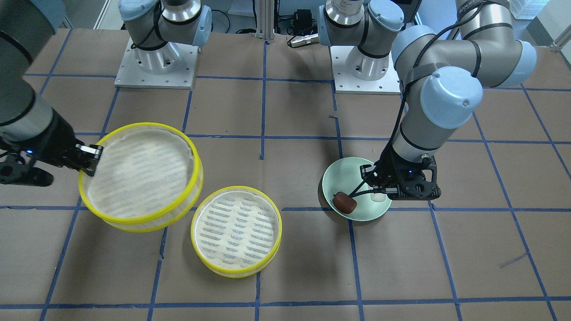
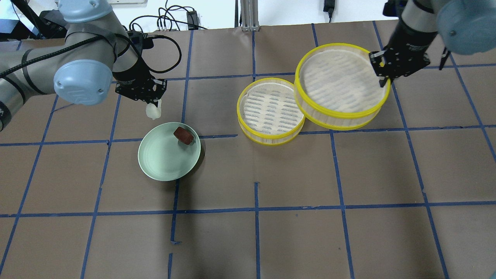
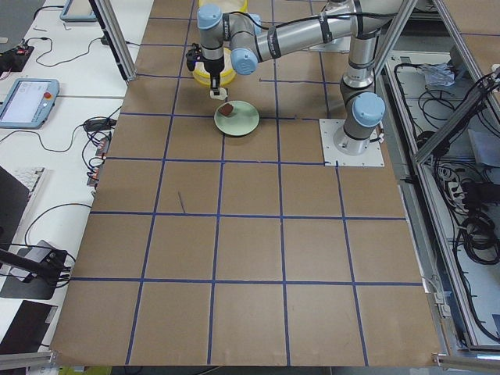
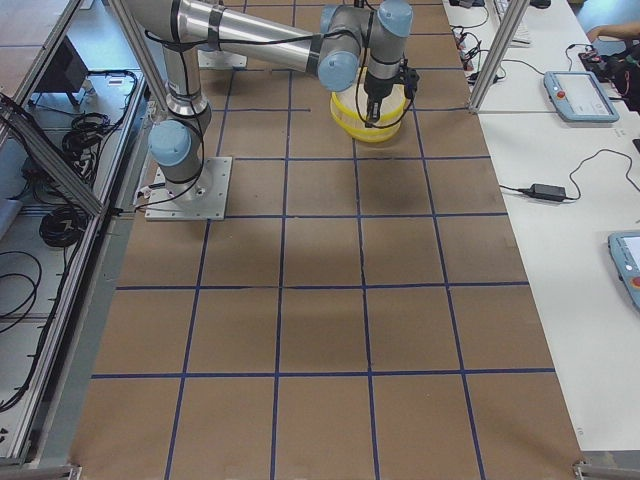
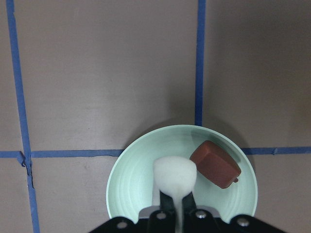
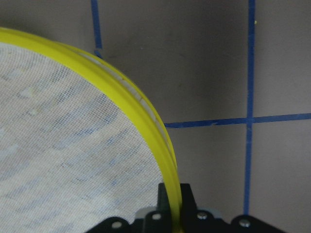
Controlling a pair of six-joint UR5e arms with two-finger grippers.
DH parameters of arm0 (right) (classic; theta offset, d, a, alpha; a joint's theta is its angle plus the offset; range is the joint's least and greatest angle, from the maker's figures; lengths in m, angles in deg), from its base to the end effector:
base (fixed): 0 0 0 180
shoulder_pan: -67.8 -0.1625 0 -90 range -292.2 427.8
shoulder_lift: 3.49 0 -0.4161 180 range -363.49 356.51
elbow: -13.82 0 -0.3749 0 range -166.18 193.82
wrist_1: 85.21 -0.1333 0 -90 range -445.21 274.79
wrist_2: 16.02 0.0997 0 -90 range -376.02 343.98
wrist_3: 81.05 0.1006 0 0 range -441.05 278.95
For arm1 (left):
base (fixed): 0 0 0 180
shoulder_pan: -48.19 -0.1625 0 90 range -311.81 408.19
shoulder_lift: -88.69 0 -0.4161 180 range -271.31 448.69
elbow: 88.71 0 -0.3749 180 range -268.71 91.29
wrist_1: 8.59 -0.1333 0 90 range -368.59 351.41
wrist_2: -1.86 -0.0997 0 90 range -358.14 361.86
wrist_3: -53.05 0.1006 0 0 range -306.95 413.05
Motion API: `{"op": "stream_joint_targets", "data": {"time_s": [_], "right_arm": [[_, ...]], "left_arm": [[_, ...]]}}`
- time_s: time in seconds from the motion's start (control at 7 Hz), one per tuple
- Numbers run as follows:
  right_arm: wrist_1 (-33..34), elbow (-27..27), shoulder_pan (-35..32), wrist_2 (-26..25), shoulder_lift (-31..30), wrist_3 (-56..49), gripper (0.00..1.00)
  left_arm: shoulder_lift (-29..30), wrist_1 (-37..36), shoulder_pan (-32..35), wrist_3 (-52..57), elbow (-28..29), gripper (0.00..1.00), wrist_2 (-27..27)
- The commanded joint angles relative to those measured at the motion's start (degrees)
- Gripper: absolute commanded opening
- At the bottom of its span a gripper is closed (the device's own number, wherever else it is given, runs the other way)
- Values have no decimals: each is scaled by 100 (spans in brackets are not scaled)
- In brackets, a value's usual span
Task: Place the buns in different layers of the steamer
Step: 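Lift the top steamer tier aside with the right gripper while the left lifts the bun, then carry the white bun with the left gripper over the lower steamer tier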
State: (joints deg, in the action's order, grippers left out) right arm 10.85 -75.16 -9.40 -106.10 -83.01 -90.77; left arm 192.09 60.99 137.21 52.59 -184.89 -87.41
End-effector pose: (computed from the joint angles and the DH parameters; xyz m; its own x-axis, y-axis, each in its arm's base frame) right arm 0.0104 -0.5552 0.4037 -0.9985 0.0539 -0.0086 0.0533 0.9969 0.0587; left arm -0.1251 -0.5530 0.3425 -0.9996 -0.0249 0.0129 -0.0251 0.9996 -0.0146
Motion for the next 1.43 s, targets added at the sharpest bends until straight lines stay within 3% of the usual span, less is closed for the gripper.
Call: {"op": "stream_joint_targets", "data": {"time_s": [0.0, 0.29, 0.57, 0.86, 1.0, 1.14, 1.29], "right_arm": [[-9, -49, 749, -177, -72, -1220, 12], [62, -66, 760, -177, -11, -1427, 12], [53, -67, 760, -177, 7, -1427, 12], [53, -67, 760, -177, 7, -1427, 12], [53, -75, 760, -177, 7, -1427, 12], [53, -84, 760, -168, 16, -1427, 12], [45, -102, 760, -168, 7, -1419, 12]], "left_arm": [[13, -224, 665, -1309, 30, 6, 434], [371, -1433, 1289, -2394, 30, 6, 1234], [1222, -2611, 1582, -3037, 30, 6, 1360], [1481, -2897, 1696, -3048, 100, 6, 1369], [1499, -2880, 1714, -3048, 170, 70, 1369], [1499, -2854, 1715, -3048, 162, 100, 1360], [1473, -2853, 1715, -2961, 170, 100, 1351]]}}
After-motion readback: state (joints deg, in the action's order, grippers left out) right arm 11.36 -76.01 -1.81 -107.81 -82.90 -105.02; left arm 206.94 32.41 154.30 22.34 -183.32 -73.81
